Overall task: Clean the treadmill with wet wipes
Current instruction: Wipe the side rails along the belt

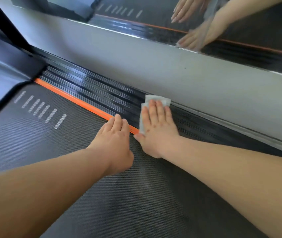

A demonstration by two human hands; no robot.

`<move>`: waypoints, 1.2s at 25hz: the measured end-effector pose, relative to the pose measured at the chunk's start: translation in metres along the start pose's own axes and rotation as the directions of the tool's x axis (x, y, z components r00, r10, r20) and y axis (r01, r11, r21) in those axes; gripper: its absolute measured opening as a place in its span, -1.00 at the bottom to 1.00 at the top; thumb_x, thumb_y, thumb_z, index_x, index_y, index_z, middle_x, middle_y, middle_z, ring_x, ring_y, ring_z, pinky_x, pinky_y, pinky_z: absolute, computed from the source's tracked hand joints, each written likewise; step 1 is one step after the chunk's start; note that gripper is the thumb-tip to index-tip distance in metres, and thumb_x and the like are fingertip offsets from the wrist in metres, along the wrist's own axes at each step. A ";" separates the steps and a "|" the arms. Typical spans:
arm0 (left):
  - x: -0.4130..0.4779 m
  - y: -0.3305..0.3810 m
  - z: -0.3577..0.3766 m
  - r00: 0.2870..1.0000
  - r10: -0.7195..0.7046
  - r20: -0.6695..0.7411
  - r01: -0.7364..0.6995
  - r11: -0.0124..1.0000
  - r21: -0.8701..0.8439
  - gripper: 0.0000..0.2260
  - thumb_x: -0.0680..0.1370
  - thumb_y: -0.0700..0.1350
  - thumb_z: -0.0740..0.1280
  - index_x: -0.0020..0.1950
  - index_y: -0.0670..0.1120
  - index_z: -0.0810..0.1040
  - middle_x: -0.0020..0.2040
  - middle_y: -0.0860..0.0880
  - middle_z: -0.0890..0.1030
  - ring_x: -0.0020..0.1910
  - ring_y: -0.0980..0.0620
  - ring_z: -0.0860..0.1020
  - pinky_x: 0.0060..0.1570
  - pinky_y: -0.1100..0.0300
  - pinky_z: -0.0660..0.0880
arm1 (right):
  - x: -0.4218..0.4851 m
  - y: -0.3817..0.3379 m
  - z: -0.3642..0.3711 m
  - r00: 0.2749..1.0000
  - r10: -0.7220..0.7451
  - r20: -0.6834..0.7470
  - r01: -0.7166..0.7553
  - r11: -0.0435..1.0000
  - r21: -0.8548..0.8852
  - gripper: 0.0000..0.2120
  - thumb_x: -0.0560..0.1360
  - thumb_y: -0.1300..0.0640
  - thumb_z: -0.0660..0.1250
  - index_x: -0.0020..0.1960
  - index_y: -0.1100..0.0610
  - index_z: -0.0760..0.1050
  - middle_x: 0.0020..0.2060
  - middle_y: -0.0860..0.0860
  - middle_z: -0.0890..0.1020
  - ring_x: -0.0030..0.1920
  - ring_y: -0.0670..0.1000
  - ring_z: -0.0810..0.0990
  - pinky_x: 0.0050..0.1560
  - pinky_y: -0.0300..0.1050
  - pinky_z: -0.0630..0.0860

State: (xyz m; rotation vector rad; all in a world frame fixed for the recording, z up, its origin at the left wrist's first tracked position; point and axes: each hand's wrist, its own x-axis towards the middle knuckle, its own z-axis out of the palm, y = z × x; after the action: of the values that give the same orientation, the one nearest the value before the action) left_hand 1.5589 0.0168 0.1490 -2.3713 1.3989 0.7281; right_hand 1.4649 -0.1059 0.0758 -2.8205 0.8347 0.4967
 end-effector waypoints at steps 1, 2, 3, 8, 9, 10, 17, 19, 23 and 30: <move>0.003 0.000 0.002 0.998 -0.049 -0.034 0.048 0.998 -0.035 -0.15 0.56 0.09 0.25 0.63 -0.21 -0.17 0.64 -0.23 -0.21 0.63 -0.17 -0.23 0.61 -0.05 -0.09 | 0.012 -0.008 -0.004 1.000 -0.013 0.004 0.013 1.000 0.011 -0.15 0.64 -0.30 -0.10 0.61 0.22 -0.41 0.56 0.27 -0.42 0.55 0.27 -0.49 0.54 0.31 -0.33; 0.005 -0.001 0.006 0.993 -0.103 -0.062 0.098 0.993 -0.070 -0.16 0.55 0.09 0.25 0.63 -0.23 -0.13 0.64 -0.24 -0.17 0.63 -0.19 -0.19 0.61 -0.06 -0.06 | 0.022 -0.014 -0.008 1.000 -0.024 0.008 0.024 1.000 0.016 -0.15 0.64 -0.31 -0.11 0.61 0.22 -0.41 0.56 0.26 -0.42 0.55 0.26 -0.50 0.54 0.30 -0.34; 0.005 -0.001 0.009 0.985 -0.157 -0.073 0.149 0.983 -0.103 -0.17 0.54 0.08 0.25 0.62 -0.25 -0.11 0.64 -0.26 -0.15 0.63 -0.20 -0.17 0.60 -0.06 -0.05 | 0.027 -0.018 -0.009 0.999 -0.034 0.014 0.034 0.999 0.008 -0.15 0.64 -0.32 -0.12 0.61 0.21 -0.41 0.56 0.25 -0.42 0.55 0.26 -0.49 0.54 0.29 -0.35; 0.001 0.003 0.021 0.981 -0.171 -0.088 0.164 0.984 -0.075 -0.17 0.56 0.07 0.22 0.62 -0.24 -0.20 0.63 -0.25 -0.24 0.62 -0.21 -0.24 0.60 -0.04 -0.10 | 0.000 0.002 -0.003 0.996 -0.082 -0.045 0.082 0.997 0.007 -0.16 0.65 -0.33 -0.14 0.60 0.19 -0.43 0.56 0.23 -0.44 0.56 0.21 -0.48 0.57 0.20 -0.35; 0.004 0.006 0.020 0.985 -0.147 -0.095 0.141 0.988 -0.070 -0.17 0.58 0.06 0.21 0.62 -0.23 -0.22 0.63 -0.23 -0.27 0.62 -0.20 -0.26 0.61 -0.03 -0.12 | -0.012 0.011 0.000 0.997 -0.070 -0.041 0.070 0.997 0.010 -0.16 0.65 -0.32 -0.14 0.60 0.20 -0.45 0.55 0.23 -0.46 0.56 0.22 -0.49 0.58 0.20 -0.34; 0.009 0.009 0.017 0.986 -0.131 -0.099 0.125 0.990 -0.069 -0.18 0.59 0.05 0.20 0.62 -0.22 -0.25 0.63 -0.22 -0.29 0.62 -0.18 -0.28 0.61 -0.02 -0.14 | -0.025 0.020 0.003 0.998 -0.058 -0.025 0.058 0.998 0.008 -0.16 0.65 -0.32 -0.14 0.58 0.20 -0.48 0.54 0.22 -0.48 0.55 0.22 -0.51 0.58 0.20 -0.33; 0.037 0.024 0.020 0.981 0.011 -0.196 -0.023 0.998 -0.058 -0.20 0.58 0.03 0.18 0.64 -0.15 -0.25 0.63 -0.19 -0.32 0.62 -0.18 -0.30 0.61 -0.04 -0.15 | -0.075 0.063 0.018 1.000 0.007 0.012 -0.006 1.000 -0.027 -0.19 0.56 -0.32 -0.33 0.56 0.19 -0.50 0.50 0.21 -0.54 0.52 0.22 -0.56 0.55 0.27 -0.35; 0.042 0.021 0.021 0.976 0.028 -0.215 -0.046 0.996 -0.077 -0.20 0.58 0.03 0.19 0.64 -0.14 -0.25 0.62 -0.17 -0.35 0.61 -0.16 -0.32 0.61 -0.04 -0.15 | -0.067 0.055 0.013 0.999 0.028 0.026 -0.027 0.999 -0.042 -0.16 0.58 -0.34 -0.27 0.56 0.20 -0.50 0.50 0.25 -0.53 0.51 0.26 -0.56 0.55 0.29 -0.34; 0.043 0.011 0.016 0.970 -0.018 -0.241 -0.007 0.995 -0.104 -0.20 0.57 0.01 0.21 0.64 -0.14 -0.22 0.62 -0.17 -0.34 0.62 -0.17 -0.30 0.61 -0.03 -0.16 | -0.029 0.037 -0.005 0.998 0.044 0.042 -0.041 0.998 -0.055 -0.10 0.59 -0.42 -0.23 0.59 0.19 -0.47 0.53 0.24 -0.49 0.53 0.25 -0.54 0.55 0.27 -0.35; 0.017 -0.007 0.015 0.969 -0.097 -0.228 0.073 0.991 -0.112 -0.19 0.56 -0.02 0.22 0.64 -0.15 -0.22 0.62 -0.17 -0.35 0.61 -0.17 -0.31 0.60 -0.01 -0.18 | 0.013 0.007 -0.005 0.998 -0.013 -0.062 0.015 0.999 0.030 -0.05 0.56 -0.47 -0.24 0.64 0.21 -0.32 0.59 0.25 -0.34 0.59 0.24 -0.40 0.58 0.25 -0.29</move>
State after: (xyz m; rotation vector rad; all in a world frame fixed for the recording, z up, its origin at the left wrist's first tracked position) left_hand 1.5676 0.0157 0.1270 -2.6518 1.3662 0.5245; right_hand 1.4725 -0.1192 0.0756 -2.8255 0.8260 0.3930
